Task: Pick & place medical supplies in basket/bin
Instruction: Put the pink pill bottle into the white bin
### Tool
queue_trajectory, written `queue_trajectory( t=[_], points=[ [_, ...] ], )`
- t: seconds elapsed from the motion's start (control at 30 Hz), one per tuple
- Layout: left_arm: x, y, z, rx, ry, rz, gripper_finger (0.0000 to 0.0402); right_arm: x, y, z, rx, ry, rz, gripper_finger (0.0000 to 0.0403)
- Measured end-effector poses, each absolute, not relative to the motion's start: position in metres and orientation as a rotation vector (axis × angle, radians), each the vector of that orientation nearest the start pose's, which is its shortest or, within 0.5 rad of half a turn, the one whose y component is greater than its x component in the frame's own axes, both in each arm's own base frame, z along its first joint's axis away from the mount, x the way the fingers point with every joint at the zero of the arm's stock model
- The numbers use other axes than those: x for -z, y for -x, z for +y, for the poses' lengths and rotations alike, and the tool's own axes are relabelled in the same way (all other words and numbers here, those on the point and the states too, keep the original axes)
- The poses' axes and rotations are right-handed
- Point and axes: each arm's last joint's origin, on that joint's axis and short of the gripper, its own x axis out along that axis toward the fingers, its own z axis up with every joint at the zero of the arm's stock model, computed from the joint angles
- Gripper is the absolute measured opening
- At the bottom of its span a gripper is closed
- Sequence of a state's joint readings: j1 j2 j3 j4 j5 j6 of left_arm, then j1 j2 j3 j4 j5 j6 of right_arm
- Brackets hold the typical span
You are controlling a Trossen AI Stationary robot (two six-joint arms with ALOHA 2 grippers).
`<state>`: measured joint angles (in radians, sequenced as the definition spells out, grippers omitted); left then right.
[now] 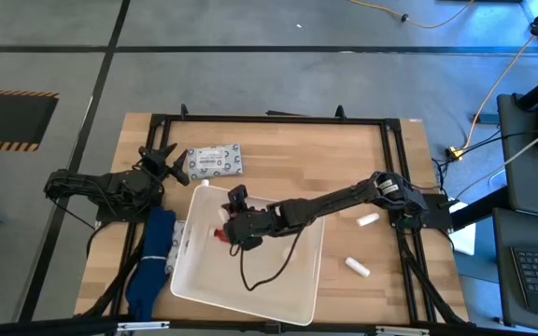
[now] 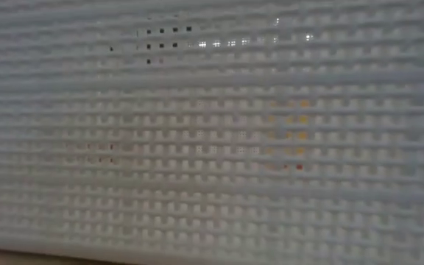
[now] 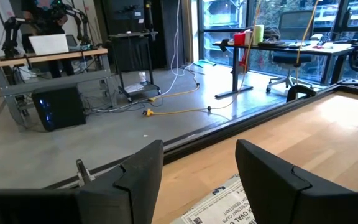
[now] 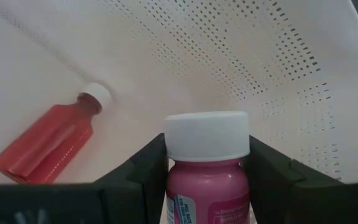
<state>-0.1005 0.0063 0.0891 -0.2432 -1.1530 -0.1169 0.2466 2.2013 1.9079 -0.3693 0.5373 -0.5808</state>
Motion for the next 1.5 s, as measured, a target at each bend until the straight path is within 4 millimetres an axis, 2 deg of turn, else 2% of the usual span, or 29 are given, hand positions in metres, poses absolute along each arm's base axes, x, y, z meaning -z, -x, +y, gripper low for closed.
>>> queue_trajectory(
  t=[0.17,0.4,0.6,0.83,1.0,1.23,1.5],
  points=[
    [-0.172,-0.076,0.019,-1.056,0.007,0.075,0.0198,-0.247,-0.490,0.104,0.106,0.800,0.689,0.0170],
    [-0.173,-0.076,0.019,-1.056,0.007,0.075,0.0198,-0.247,-0.491,0.099,0.131,0.603,0.664,0.0170],
    [-0.172,-0.076,0.019,-1.056,0.007,0.075,0.0198,-0.247,-0.491,0.099,0.136,0.560,0.664,0.0170],
    [-0.172,-0.076,0.019,-1.056,0.007,0.075,0.0198,-0.247,-0.488,0.100,0.044,0.525,0.706,0.0170],
    [-0.173,-0.076,0.019,-1.056,0.007,0.075,0.0198,-0.267,-0.488,0.093,0.061,0.503,0.713,0.0170],
    [-0.172,-0.076,0.019,-1.056,0.007,0.075,0.0198,-0.303,-0.490,0.080,0.060,0.365,0.664,0.0170],
    [-0.172,-0.076,0.019,-1.055,0.008,0.074,0.0198,-0.337,-0.481,0.084,0.075,0.141,0.658,0.0170]
  ],
)
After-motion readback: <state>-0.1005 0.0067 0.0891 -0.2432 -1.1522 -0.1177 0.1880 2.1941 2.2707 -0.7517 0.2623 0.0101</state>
